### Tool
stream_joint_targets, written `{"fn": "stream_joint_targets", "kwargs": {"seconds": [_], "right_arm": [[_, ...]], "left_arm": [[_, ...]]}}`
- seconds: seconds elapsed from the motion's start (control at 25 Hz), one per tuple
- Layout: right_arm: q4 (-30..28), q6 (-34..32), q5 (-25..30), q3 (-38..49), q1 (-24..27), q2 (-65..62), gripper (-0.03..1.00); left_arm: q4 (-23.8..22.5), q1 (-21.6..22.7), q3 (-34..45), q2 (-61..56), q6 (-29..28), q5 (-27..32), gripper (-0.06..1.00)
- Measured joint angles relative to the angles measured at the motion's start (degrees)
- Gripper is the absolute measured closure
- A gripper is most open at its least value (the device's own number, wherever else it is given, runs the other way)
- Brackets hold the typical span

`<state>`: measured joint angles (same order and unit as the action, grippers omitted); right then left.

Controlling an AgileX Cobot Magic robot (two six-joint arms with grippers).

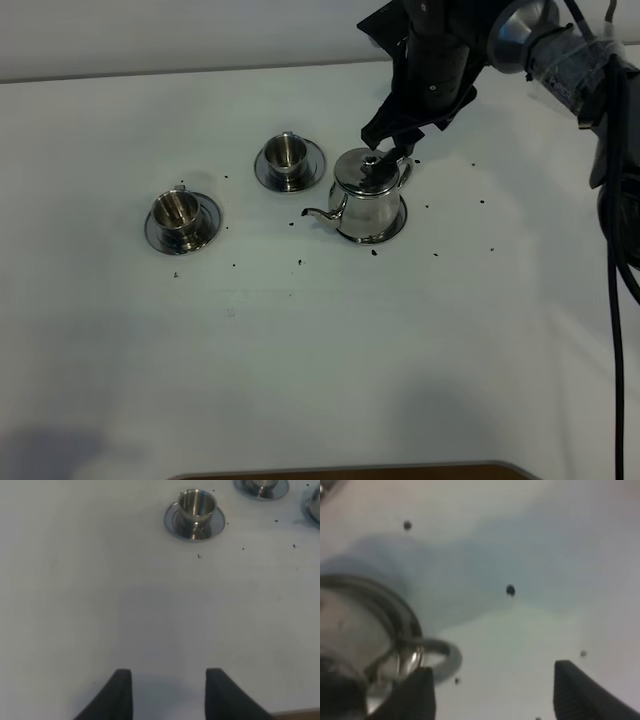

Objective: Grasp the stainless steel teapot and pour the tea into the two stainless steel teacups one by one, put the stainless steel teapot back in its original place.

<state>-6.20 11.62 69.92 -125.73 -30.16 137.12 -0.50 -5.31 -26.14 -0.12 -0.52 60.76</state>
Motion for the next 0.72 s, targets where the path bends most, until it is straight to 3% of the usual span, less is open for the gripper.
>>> {"fn": "stream_joint_targets", "kwargs": {"seconds": [0.32,0.56,0.72], "right_arm": [[-0.3,0.0,0.0,1.9,0.1,-0.2,0.45],[-5.4,0.0,0.0,1.8,0.1,-2.1,0.45],[-3.5,1.3,0.0,1.0,0.1,-2.3,0.45]], "left_arm": [[0.0,0.0,0.0,0.0,0.0,0.0,0.55],[0.0,0.0,0.0,0.0,0.0,0.0,0.55],[0.0,0.0,0.0,0.0,0.0,0.0,0.55]]}}
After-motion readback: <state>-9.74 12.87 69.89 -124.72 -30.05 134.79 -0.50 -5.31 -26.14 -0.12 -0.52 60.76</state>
